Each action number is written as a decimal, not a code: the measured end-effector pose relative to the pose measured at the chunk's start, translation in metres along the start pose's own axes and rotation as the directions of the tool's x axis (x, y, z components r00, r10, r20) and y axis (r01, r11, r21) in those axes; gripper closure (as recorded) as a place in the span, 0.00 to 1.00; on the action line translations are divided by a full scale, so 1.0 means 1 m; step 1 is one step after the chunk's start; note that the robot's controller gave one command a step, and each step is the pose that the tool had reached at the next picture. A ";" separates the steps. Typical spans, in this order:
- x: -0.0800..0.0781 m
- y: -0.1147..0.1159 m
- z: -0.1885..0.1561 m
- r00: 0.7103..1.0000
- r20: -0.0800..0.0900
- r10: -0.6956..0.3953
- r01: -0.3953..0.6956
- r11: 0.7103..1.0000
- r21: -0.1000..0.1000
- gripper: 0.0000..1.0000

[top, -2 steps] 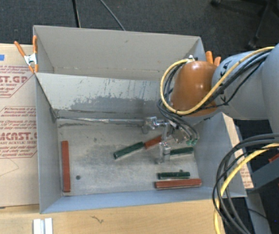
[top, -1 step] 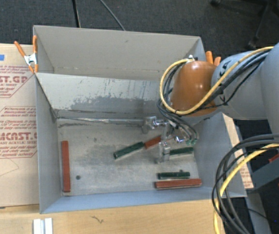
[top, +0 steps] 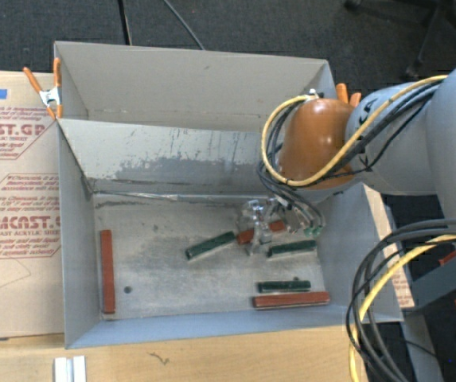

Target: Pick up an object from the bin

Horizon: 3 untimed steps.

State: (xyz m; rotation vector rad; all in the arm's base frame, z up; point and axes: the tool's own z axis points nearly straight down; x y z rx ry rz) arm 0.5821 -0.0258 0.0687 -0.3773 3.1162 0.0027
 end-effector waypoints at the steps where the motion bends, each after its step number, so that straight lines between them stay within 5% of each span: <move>1: -0.001 0.000 -0.002 1.000 -0.002 0.001 -0.001 1.000 0.000 1.00; 2: -0.001 0.001 -0.002 1.000 -0.001 0.002 -0.002 1.000 0.000 1.00; 3: -0.003 0.001 -0.069 1.000 0.006 0.002 -0.002 1.000 0.003 1.00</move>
Offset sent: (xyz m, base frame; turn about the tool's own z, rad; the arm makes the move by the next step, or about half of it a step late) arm 0.0001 0.0000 0.0013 0.0000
